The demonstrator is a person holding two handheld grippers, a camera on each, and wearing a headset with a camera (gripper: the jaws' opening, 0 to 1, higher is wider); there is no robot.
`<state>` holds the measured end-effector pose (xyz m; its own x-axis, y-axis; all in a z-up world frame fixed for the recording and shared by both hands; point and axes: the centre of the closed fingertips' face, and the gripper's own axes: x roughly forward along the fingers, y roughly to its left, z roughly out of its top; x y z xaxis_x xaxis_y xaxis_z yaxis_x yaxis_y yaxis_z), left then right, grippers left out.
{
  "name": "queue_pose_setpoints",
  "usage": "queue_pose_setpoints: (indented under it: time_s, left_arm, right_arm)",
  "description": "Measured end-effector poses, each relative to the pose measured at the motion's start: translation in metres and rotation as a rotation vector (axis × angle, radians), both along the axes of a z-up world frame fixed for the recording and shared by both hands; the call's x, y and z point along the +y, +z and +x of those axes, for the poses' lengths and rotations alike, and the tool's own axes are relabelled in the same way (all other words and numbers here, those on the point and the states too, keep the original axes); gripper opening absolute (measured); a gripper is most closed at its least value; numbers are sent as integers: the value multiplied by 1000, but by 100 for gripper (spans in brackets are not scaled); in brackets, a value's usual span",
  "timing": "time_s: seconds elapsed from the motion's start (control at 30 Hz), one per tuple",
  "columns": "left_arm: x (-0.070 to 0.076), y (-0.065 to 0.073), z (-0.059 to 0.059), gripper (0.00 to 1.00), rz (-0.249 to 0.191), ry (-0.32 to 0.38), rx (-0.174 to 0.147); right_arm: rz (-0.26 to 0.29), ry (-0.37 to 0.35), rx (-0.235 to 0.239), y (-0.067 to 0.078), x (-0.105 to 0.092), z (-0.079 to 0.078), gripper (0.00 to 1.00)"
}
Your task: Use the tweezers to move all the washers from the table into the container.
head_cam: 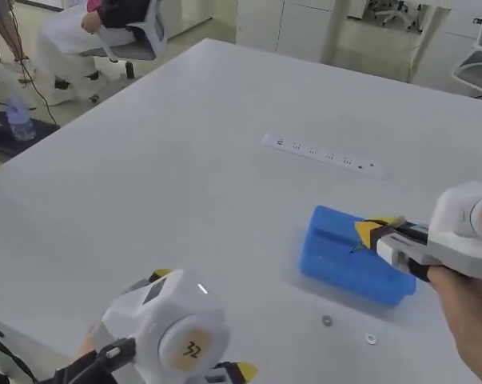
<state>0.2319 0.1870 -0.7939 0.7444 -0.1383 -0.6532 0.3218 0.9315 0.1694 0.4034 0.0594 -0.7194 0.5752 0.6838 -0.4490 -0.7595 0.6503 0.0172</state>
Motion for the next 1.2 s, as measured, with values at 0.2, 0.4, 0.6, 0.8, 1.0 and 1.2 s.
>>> queue_pose_setpoints:
  time_s: [0.2,0.4,0.6,0.8,1.0,1.2]
  left_arm:
    - [0,0,0,96,3,-1,1]
    - [-1,-1,0,95,4,-2,3]
    - [-1,-1,0,95,6,-4,7]
    - [-2,-1,-1,95,7,-8,8]
    - [-1,-2,0,95,8,-5,9]
    - [-1,-3,-1,95,8,-4,13]
  right_arm:
    - [-8,39,-9,1,3,-14,3]
    - [-14,72,34,-9,3,-35,3]
    - [-27,84,70,-23,1,-52,3]
    - [-41,83,110,-43,-1,-62,3]
    - [-67,81,141,-61,-1,-64,3]
    - [-87,88,160,-75,2,-63,4]
